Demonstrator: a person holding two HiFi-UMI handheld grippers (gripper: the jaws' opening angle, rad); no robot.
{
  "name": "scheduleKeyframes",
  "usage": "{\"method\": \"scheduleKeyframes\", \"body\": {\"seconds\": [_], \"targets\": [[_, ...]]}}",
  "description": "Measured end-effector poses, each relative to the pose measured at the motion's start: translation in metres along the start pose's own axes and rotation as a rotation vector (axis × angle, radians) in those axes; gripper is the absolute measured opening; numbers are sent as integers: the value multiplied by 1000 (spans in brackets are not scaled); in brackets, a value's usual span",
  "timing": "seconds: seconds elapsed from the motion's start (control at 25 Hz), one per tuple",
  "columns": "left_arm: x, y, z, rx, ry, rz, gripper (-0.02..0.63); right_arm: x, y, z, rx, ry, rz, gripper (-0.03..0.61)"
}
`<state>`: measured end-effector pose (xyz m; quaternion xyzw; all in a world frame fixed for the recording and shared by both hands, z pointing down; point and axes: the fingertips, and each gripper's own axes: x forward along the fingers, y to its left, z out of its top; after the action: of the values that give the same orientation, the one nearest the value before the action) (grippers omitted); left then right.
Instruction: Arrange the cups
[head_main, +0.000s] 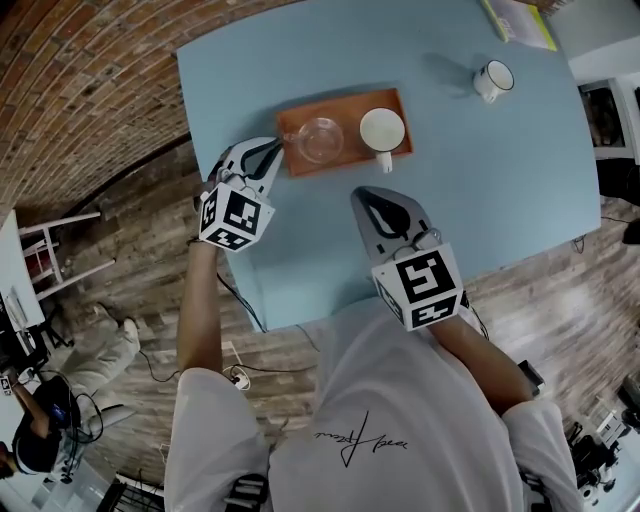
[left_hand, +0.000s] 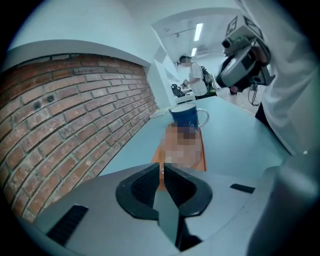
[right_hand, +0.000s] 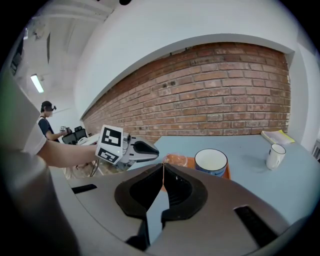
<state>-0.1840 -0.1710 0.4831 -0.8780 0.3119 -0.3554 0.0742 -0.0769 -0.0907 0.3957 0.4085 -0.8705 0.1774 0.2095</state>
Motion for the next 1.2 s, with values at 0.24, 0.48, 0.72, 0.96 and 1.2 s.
{"method": "scheduleKeyframes", "body": {"seconds": [0.24,0.48,0.72,0.96,1.2], "targets": [[8,-4,-5,71,33,-152,114,8,1,-3,5,29,12,23],[16,-7,-9,198,112,-253,121,10,1,-7,14,45,27,23],[26,-11,-2,291,153,-346,121,9,2,-11,23,59,35,23],[35,-15,-4,367,205,-423,122,12,-2,-12,41,62,36,23],[40,-18,-5,401,230,-438,121,13,-5,-12,66,60,32,23]]}}
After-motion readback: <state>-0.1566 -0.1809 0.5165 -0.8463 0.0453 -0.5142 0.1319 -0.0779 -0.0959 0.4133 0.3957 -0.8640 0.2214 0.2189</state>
